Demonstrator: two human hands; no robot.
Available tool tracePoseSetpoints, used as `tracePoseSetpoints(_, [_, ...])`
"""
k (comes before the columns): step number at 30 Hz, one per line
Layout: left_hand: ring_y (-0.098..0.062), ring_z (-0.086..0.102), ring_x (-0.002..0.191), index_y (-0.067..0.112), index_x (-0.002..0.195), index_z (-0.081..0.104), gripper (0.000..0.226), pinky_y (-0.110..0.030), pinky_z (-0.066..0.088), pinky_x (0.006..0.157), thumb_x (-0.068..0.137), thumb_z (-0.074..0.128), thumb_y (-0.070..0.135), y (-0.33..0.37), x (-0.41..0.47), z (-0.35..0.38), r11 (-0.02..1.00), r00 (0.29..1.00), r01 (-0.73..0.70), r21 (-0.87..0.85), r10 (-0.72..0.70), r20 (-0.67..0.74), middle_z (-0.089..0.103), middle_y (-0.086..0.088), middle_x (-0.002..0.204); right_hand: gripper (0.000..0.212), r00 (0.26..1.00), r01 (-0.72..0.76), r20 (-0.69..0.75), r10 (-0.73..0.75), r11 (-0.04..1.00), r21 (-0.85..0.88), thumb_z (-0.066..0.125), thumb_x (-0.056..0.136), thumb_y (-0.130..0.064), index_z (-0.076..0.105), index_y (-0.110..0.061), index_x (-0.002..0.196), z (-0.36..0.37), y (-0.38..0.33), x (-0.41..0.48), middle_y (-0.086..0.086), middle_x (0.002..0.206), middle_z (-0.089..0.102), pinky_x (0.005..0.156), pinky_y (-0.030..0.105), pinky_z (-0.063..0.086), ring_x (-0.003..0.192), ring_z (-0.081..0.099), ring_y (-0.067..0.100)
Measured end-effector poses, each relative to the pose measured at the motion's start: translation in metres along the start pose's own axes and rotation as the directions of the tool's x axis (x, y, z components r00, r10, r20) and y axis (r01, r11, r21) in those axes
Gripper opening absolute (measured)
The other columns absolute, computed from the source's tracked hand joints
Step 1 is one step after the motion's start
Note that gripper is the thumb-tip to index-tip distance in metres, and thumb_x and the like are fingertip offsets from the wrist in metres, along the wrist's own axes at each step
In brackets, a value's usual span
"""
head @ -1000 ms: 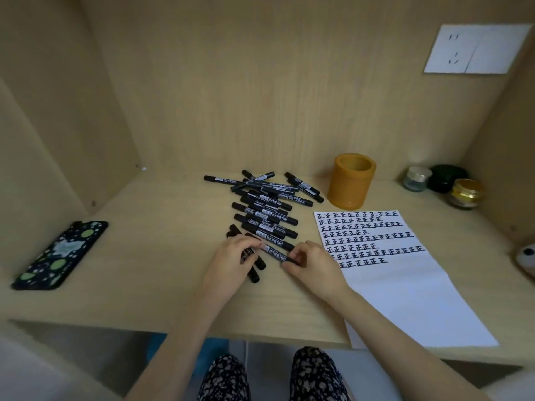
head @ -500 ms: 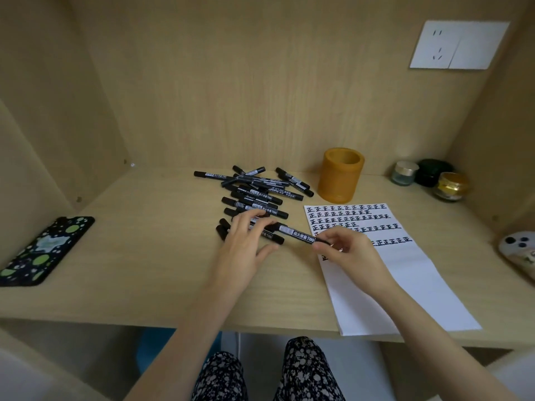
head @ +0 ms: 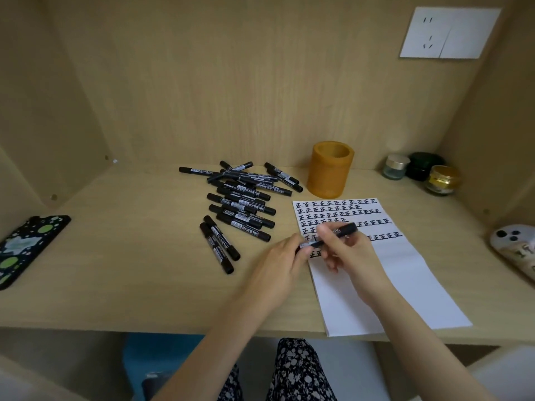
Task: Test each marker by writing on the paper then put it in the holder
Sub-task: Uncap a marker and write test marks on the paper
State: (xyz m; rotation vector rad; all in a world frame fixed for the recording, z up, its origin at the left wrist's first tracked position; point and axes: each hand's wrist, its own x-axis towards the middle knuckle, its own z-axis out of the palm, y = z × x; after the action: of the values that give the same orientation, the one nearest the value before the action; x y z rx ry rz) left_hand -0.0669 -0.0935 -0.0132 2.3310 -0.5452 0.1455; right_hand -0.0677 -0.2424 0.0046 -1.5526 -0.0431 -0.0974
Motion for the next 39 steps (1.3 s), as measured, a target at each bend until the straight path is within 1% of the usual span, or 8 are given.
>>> tracePoseSetpoints(3, [-0.003,0.058,0.084,0.036,0.128,0.047,0.031,-0.022,0.045,0.069,0.1,0.034,0.038,0.006,0.0,0.003,0.997,1.0,-0.017,-0.071,0.018,0.006,0.063,0.013,0.096,0.031,1.0,0.006,0.015,-0.005,0.999,-0.039,0.066,0.087,-0.023,0.058,-0.003,0.064,0.006,0.007,0.0,0.003,0.047,0.049,0.041,0.021,0.034,0.04,0.042,0.012])
tracePoseSetpoints(7, [-0.01,0.055,0.063,0.039,0.093,0.056,0.017,-0.037,0.046,0.064,0.097,0.04,0.043,0.002,0.0,0.008,0.976,0.996,0.081,-0.202,-0.074,0.044,0.063,0.004,0.073,0.039,0.999,0.019,0.051,-0.015,0.996,-0.084,0.06,0.093,-0.02,0.052,-0.007,0.057,0.002,0.011,0.0,0.0,0.045,0.047,0.044,0.019,0.033,0.041,0.04,0.011])
tracePoseSetpoints(14, [-0.008,0.063,0.096,0.018,0.091,0.067,0.02,-0.038,0.046,0.096,0.094,0.053,0.032,0.0,0.001,0.011,0.862,0.992,0.107,-0.496,-0.057,0.115,0.07,0.007,0.093,0.033,0.995,0.032,0.101,-0.024,0.996,-0.08,0.059,0.093,-0.019,0.055,-0.005,0.063,-0.005,0.01,-0.003,0.0,0.048,0.046,0.046,0.017,0.032,0.045,0.039,0.009])
tracePoseSetpoints(19, [0.007,0.059,0.085,0.039,0.103,0.058,0.025,-0.016,0.047,0.074,0.081,0.061,0.053,0.001,-0.002,0.003,0.933,0.981,0.189,-0.307,-0.166,0.101,0.062,0.026,0.094,0.036,0.998,0.014,-0.069,-0.009,0.998,0.069,0.059,0.092,-0.012,0.057,-0.019,0.057,-0.007,0.011,-0.001,0.002,0.044,0.042,0.043,0.02,0.03,0.041,0.035,0.014])
tracePoseSetpoints(23, [0.001,0.064,0.077,0.041,0.1,0.059,0.021,-0.024,0.055,0.069,0.083,0.058,0.053,-0.004,-0.011,-0.003,0.983,0.984,0.17,-0.074,-0.165,0.068,0.06,0.03,0.097,0.016,0.969,-0.034,-0.229,0.089,0.972,0.233,0.06,0.091,-0.017,0.067,-0.013,0.077,-0.019,0.013,0.001,0.012,0.054,0.056,0.047,0.026,0.033,0.047,0.05,0.02])
tracePoseSetpoints(28, [0.002,0.05,0.047,0.04,0.102,0.067,0.024,-0.01,0.036,0.049,0.082,0.061,0.052,-0.005,-0.016,0.0,0.996,0.989,0.084,0.008,-0.084,0.124,0.066,0.027,0.085,0.026,0.965,-0.007,-0.261,0.009,1.0,0.007,0.073,0.083,-0.024,0.063,-0.009,0.064,-0.013,0.018,0.001,0.011,0.057,0.06,0.046,0.017,0.036,0.048,0.052,0.012])
tracePoseSetpoints(34, [0.017,0.047,0.056,0.045,0.111,0.063,0.032,-0.008,0.031,0.052,0.083,0.056,0.059,-0.009,-0.018,0.003,0.993,0.986,0.044,0.11,-0.061,0.157,0.069,0.023,0.1,0.029,0.951,-0.016,-0.308,-0.034,0.987,-0.16,0.073,0.083,-0.017,0.059,-0.01,0.059,-0.008,0.025,0.003,-0.014,0.047,0.054,0.049,0.01,0.037,0.047,0.047,0.001])
tracePoseSetpoints(39, [0.002,0.047,0.047,0.047,0.111,0.061,0.033,-0.01,0.035,0.052,0.082,0.054,0.061,-0.012,-0.016,0.005,0.991,0.985,0.058,0.123,-0.077,0.155,0.071,0.017,0.093,0.029,0.943,-0.034,-0.33,-0.04,0.976,-0.214,0.068,0.085,-0.011,0.055,0.009,0.067,-0.007,0.031,0.005,-0.014,0.045,0.045,0.046,0.013,0.032,0.047,0.04,0.004])
